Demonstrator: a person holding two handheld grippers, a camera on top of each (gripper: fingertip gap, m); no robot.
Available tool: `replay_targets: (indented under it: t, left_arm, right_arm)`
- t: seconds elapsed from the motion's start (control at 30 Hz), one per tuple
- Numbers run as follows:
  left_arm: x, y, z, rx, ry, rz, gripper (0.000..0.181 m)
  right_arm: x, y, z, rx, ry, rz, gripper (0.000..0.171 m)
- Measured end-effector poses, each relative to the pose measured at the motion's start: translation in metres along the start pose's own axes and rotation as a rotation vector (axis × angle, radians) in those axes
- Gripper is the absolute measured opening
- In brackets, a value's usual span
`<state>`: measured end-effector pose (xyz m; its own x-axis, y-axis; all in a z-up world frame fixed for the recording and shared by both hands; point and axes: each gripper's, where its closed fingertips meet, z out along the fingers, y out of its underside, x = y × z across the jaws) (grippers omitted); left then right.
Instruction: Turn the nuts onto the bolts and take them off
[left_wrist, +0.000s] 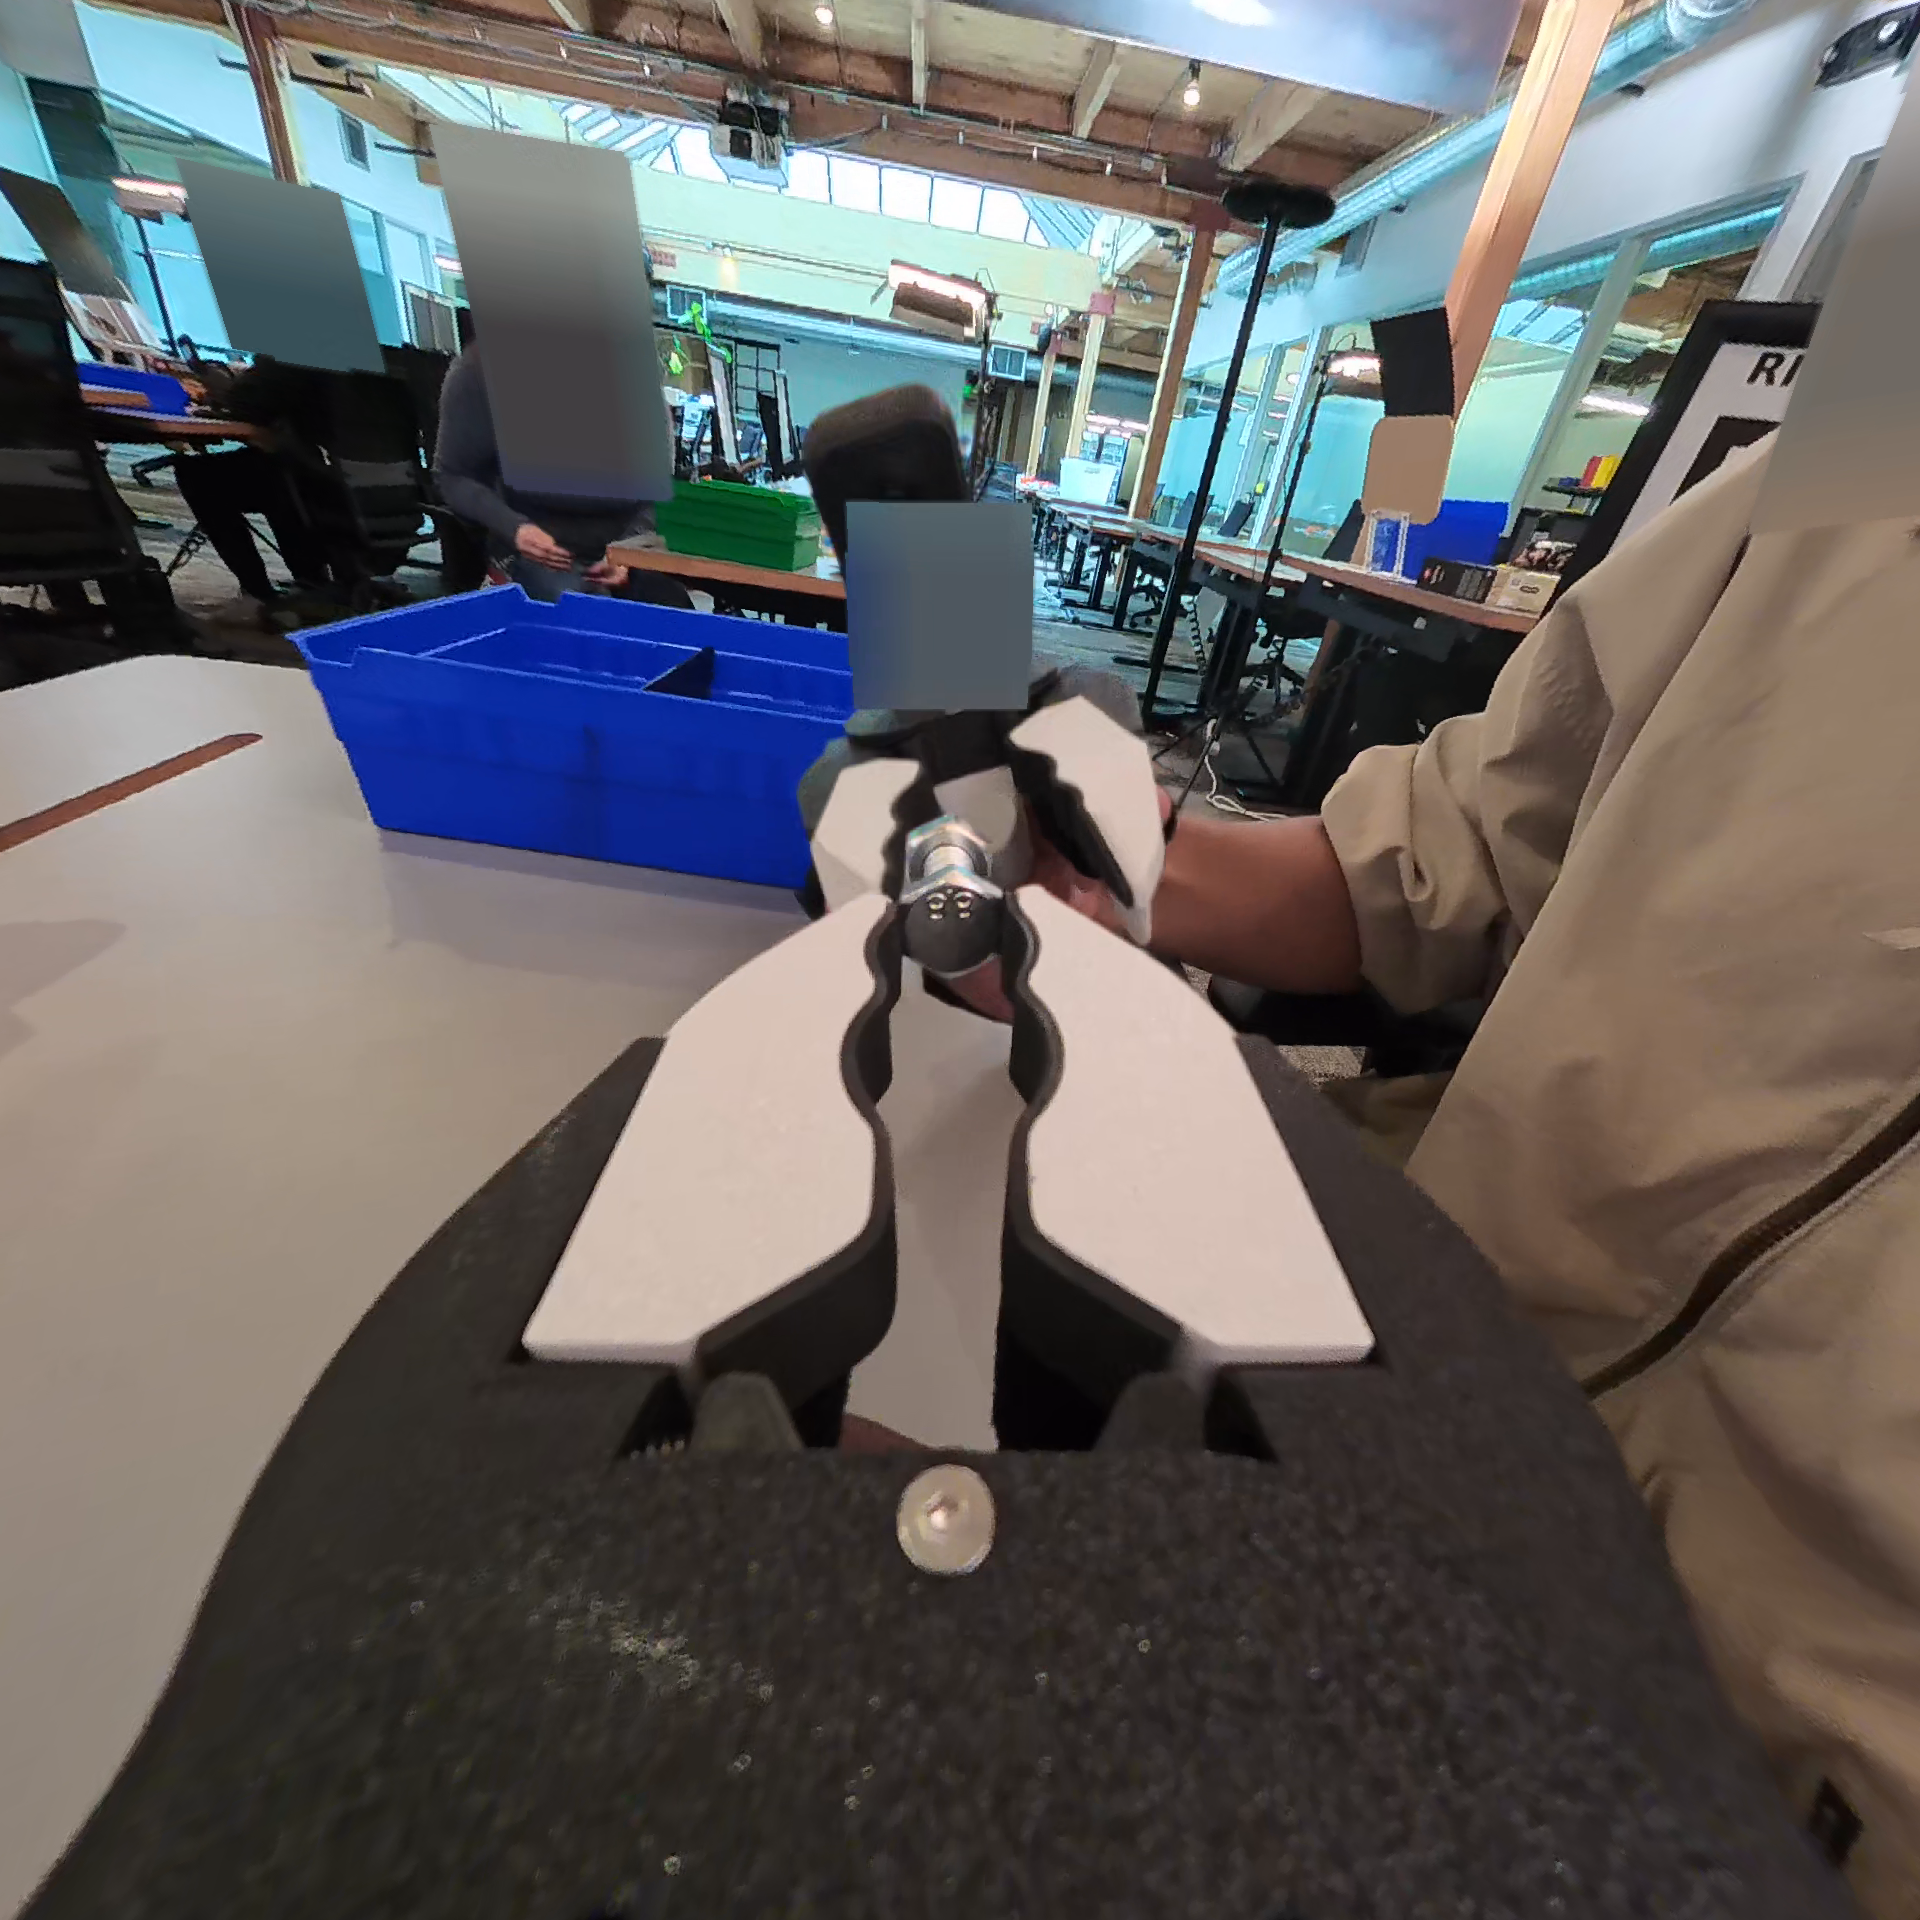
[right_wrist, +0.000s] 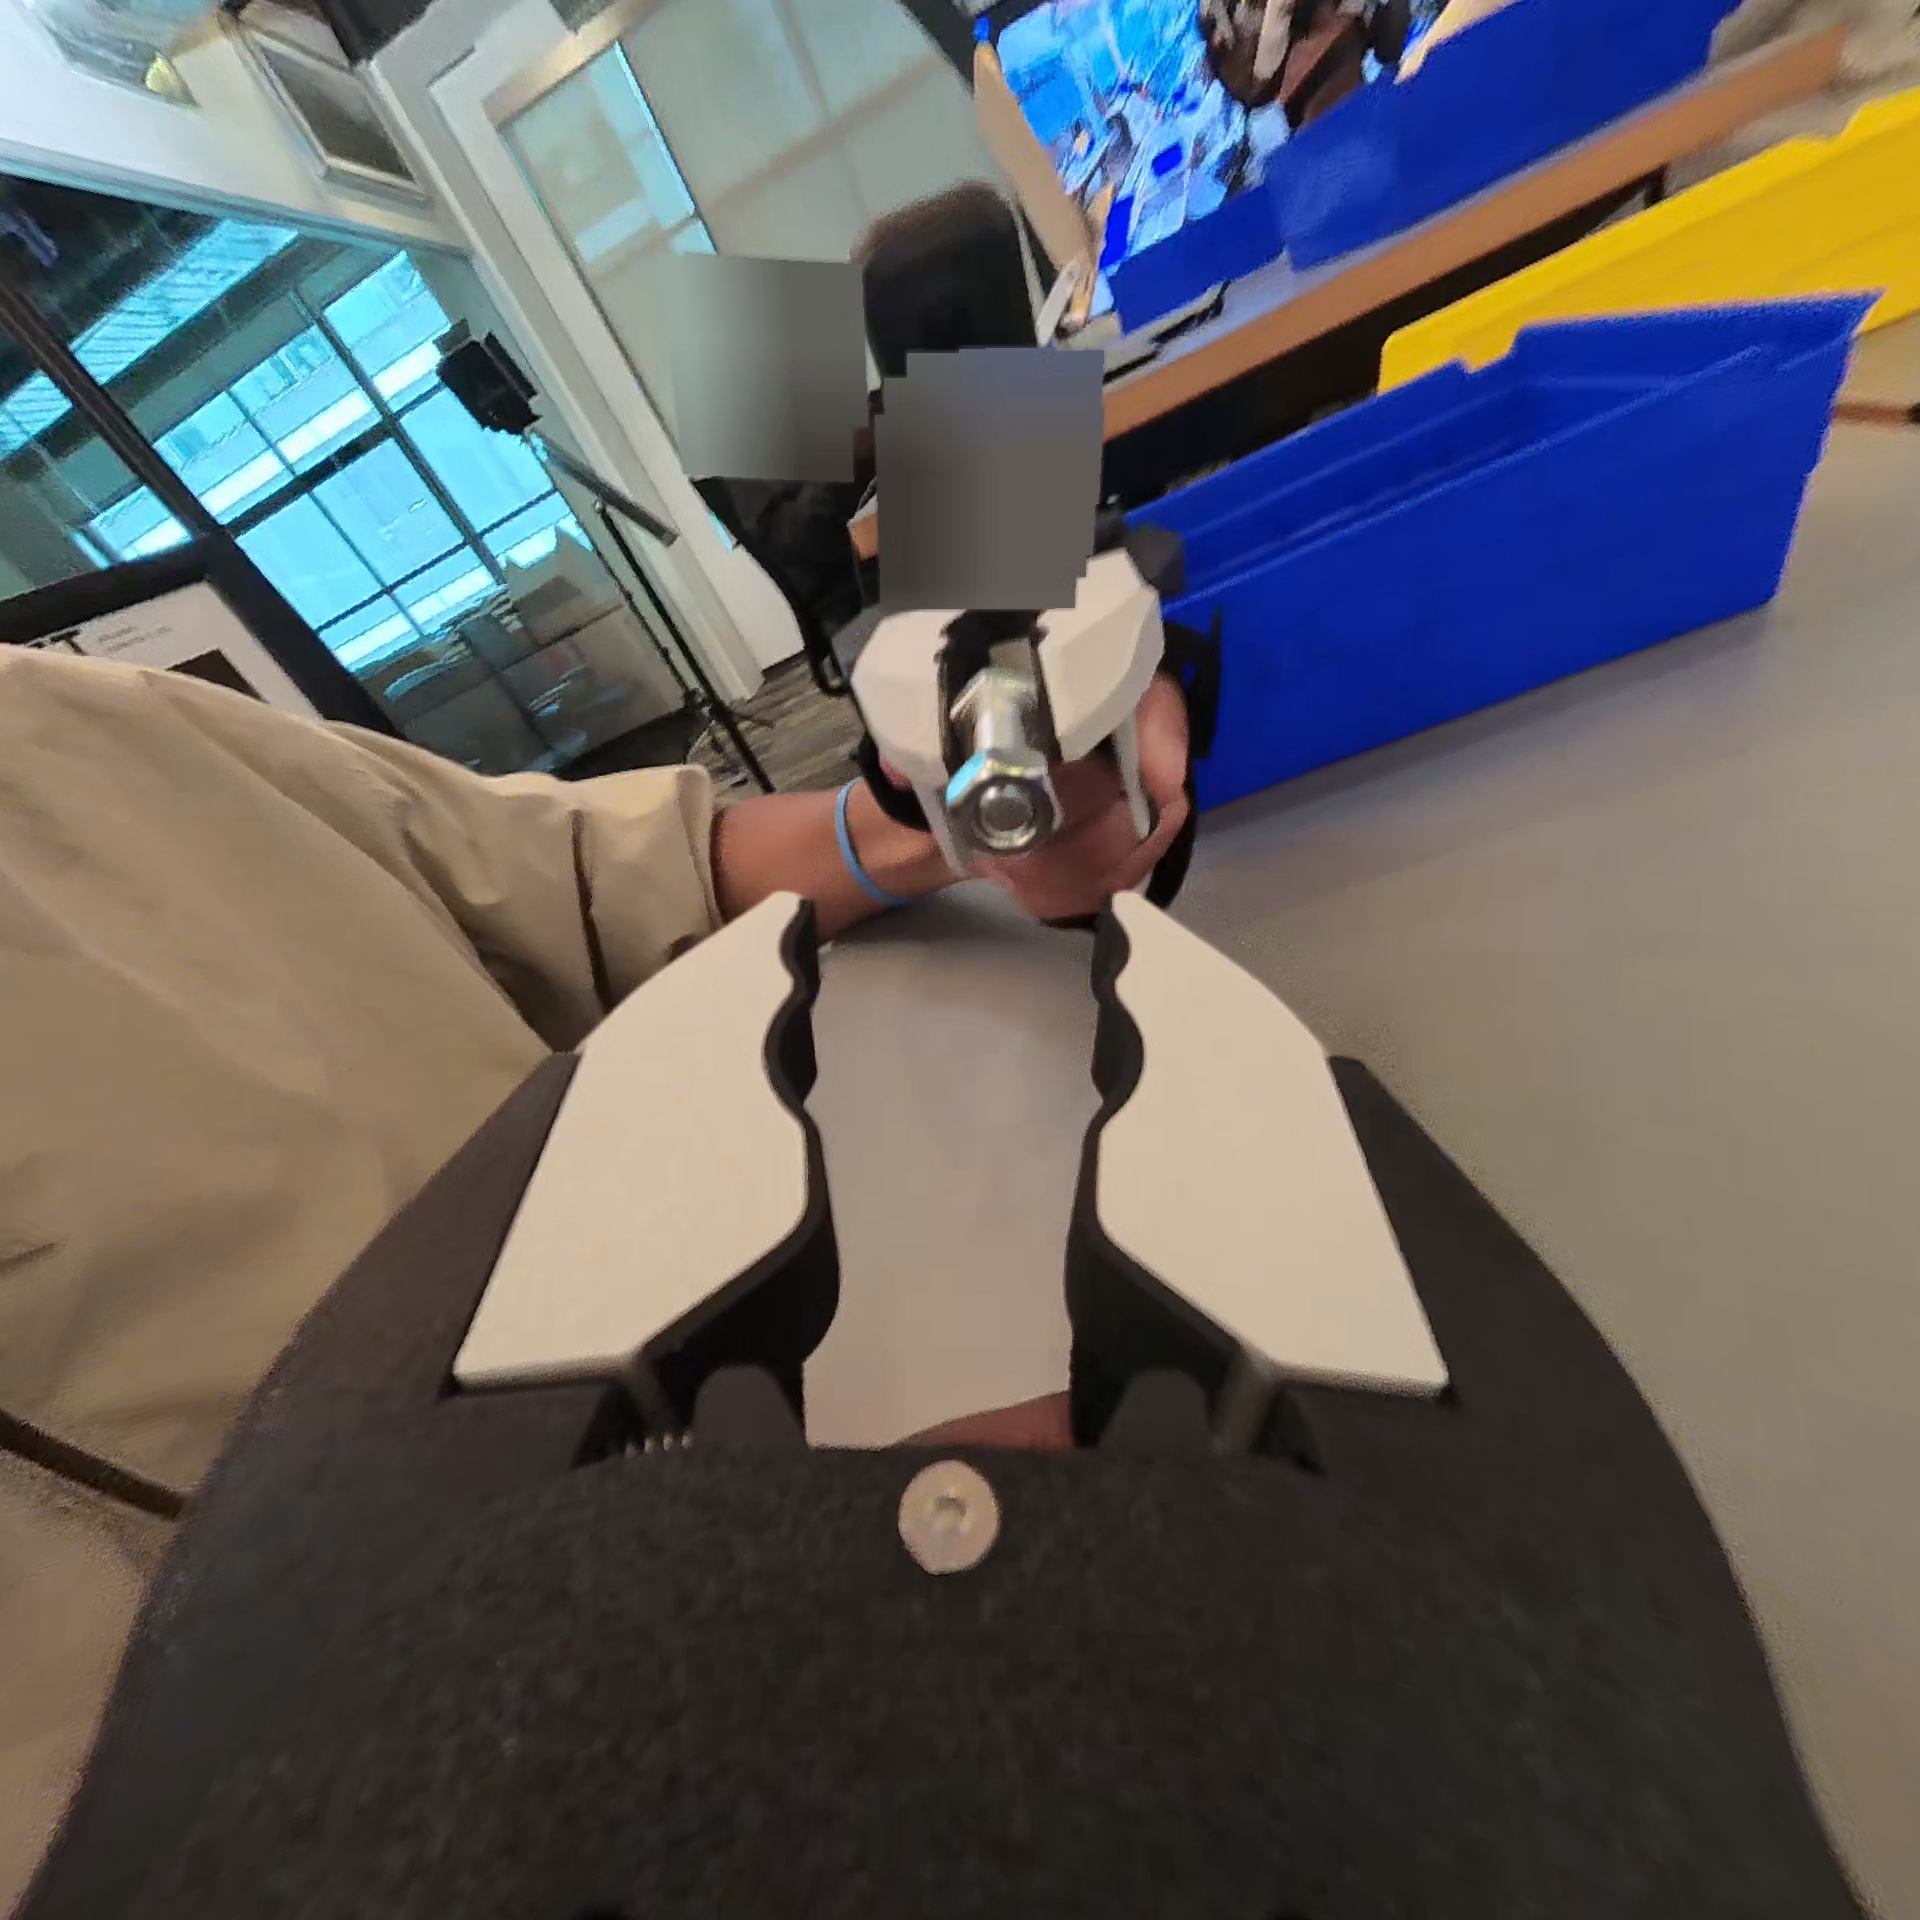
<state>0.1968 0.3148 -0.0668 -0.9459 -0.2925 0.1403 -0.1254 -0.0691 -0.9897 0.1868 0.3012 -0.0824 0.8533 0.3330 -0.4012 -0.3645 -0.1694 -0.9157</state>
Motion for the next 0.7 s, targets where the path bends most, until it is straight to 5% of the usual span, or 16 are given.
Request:
replay_targets:
  t: [0.33,0.47,0.7]
  left_arm:
    - [0.0,0.01,0.005,-0.053,-0.013,0.029,0.018]
    - [0.0,0.007,0.004,-0.034,-0.008,0.016,0.018]
    - [-0.002,0.008,0.003,-0.047,-0.029,0.039,0.017]
  right_arm:
    - [-0.014,-0.029,-0.009,0.177,-0.041,-0.055,0.049]
    - [0.007,-0.014,-0.01,0.063,0.058,-0.032,0.05]
    - [0.0,0.0,0.005,0.016,-0.065,0.159,0.042]
